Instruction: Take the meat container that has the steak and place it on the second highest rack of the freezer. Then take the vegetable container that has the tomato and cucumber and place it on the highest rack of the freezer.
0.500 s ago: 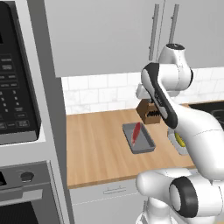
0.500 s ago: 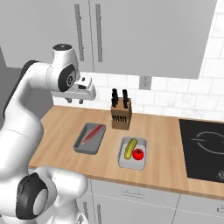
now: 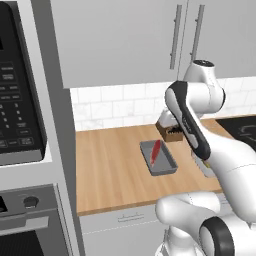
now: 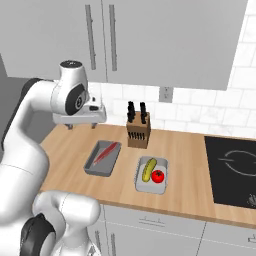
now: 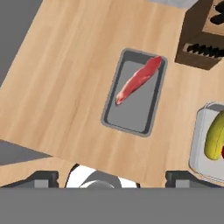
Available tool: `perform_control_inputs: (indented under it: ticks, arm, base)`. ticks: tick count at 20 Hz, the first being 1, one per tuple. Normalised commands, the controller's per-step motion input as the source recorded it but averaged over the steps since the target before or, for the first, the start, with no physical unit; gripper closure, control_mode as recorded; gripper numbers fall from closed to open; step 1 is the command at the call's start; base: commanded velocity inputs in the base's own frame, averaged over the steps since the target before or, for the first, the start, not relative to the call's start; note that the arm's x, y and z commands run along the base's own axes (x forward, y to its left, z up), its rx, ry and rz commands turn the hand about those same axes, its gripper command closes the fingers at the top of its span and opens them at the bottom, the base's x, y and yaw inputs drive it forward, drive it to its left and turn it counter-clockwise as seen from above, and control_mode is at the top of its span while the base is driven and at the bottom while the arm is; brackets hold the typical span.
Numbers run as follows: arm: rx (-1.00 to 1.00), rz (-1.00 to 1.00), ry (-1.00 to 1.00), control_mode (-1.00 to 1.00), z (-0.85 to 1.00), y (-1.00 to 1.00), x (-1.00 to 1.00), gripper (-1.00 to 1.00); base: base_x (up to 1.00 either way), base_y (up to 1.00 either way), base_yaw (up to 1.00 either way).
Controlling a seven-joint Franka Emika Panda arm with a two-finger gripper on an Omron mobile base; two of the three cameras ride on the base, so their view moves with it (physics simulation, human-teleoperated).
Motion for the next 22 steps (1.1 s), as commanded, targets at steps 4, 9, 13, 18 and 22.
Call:
perform_control_inputs:
  ticks: [4, 9, 13, 18, 22]
  arm:
    - [-0.01, 0.31, 0.0, -1.0, -0.38, 0.05, 0.4, -1.0]
    - [-0.04, 0.06, 0.0, -1.0, -0.55, 0.0, 0.32, -1.0]
    - [-0.28, 0.0, 0.05, -1.0, -0.66, 0.03, 0.03, -1.0]
    - [-0.25, 0.01, 0.09, -1.0, -0.6, -0.01, 0.05, -1.0]
    - [-0.01, 0.18, 0.15, -1.0, -0.52, -0.16, 0.0, -1.0]
  base:
    - [0.0, 0.0, 0.0]
    - [0.0, 0.0, 0.0]
    - [0.0, 0.0, 0.0]
    - [0.0, 0.0, 0.0]
    - [0.0, 0.0, 0.0]
